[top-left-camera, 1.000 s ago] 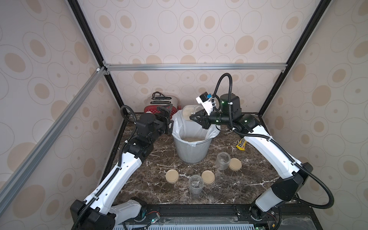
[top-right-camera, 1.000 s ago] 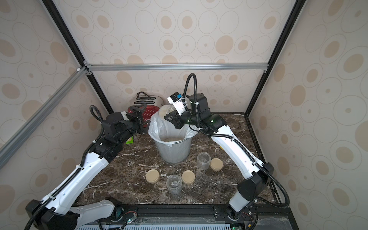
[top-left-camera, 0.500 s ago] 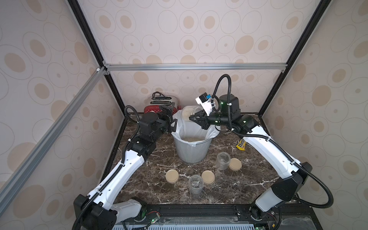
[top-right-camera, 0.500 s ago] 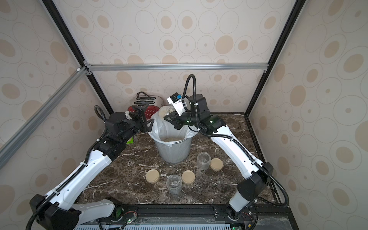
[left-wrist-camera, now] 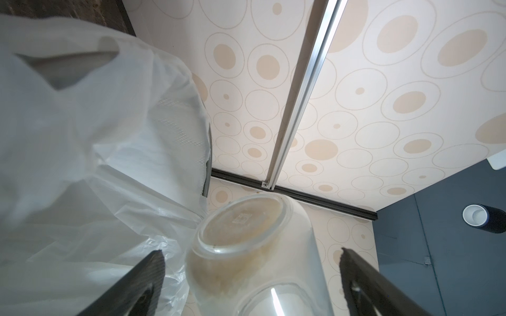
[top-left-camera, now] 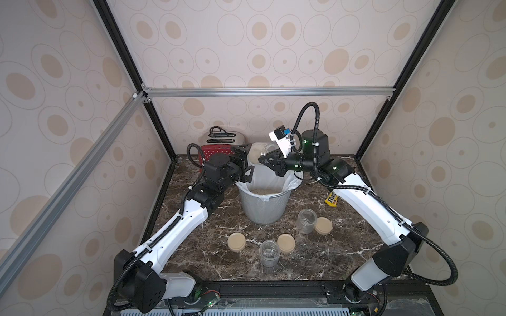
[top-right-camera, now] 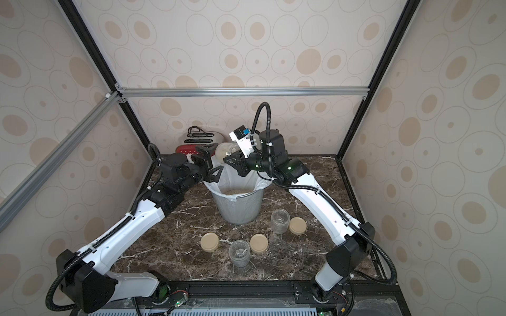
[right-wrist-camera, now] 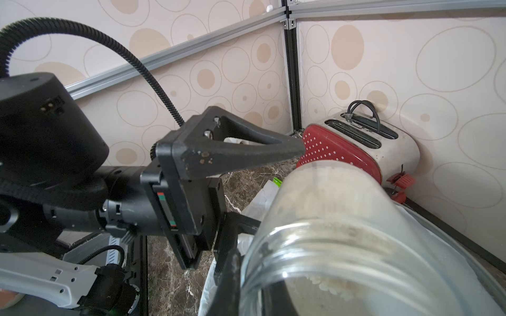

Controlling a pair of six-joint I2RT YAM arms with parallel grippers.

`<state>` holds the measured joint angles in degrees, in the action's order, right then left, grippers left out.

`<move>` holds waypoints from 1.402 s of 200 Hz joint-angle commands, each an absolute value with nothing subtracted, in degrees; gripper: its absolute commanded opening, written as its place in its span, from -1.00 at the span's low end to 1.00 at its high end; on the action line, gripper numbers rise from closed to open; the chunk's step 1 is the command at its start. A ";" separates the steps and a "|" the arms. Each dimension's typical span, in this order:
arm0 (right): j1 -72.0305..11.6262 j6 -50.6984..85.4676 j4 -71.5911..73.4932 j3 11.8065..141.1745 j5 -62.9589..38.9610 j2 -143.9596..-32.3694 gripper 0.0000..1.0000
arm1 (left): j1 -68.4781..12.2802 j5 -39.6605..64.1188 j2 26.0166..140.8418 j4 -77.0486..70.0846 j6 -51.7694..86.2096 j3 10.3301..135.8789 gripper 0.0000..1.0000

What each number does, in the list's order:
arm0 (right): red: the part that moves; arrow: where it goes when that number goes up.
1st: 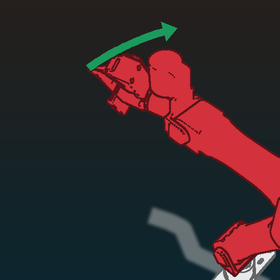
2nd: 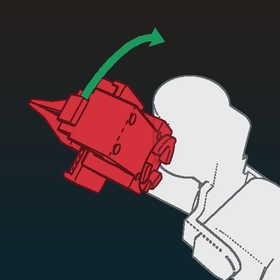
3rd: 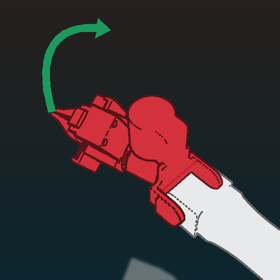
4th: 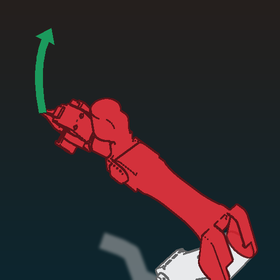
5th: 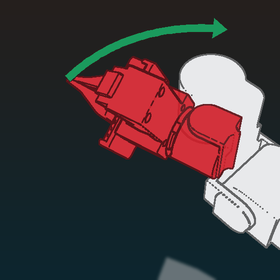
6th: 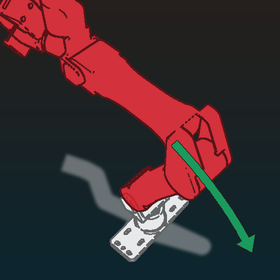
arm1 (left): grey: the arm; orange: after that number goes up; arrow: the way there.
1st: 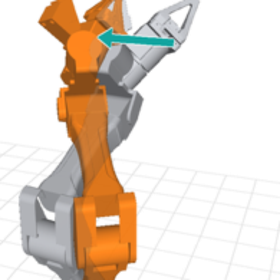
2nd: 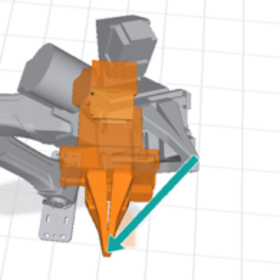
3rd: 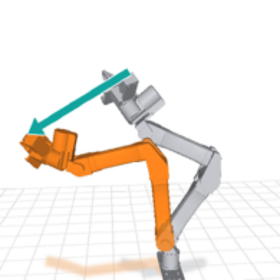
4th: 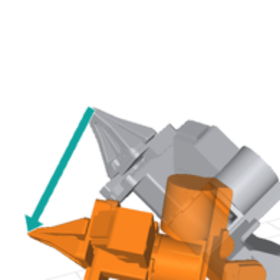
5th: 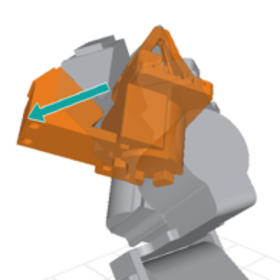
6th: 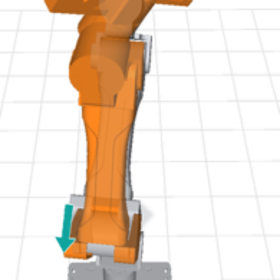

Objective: Empty moldy rice from jars
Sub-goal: Pour the moldy rice from the jar into the trash bin.

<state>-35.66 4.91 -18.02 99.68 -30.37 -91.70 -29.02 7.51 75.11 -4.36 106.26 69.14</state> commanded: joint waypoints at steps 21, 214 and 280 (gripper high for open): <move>-36.68 7.99 -5.26 97.15 -32.87 -87.83 -1.00 | -30.00 7.75 76.28 -9.42 109.41 72.15 0.98; -37.39 21.59 14.22 82.22 -36.59 -83.82 -1.00 | -31.92 4.51 79.63 -24.11 112.41 70.07 0.39; -37.37 20.37 9.92 81.92 -33.91 -83.03 -0.98 | -32.08 2.75 78.78 -26.67 110.07 68.83 -0.04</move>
<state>-36.47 18.70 9.23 82.21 -33.78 -86.00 -31.55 5.17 79.61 -18.81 111.61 68.05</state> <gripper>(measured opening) 0.110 0.871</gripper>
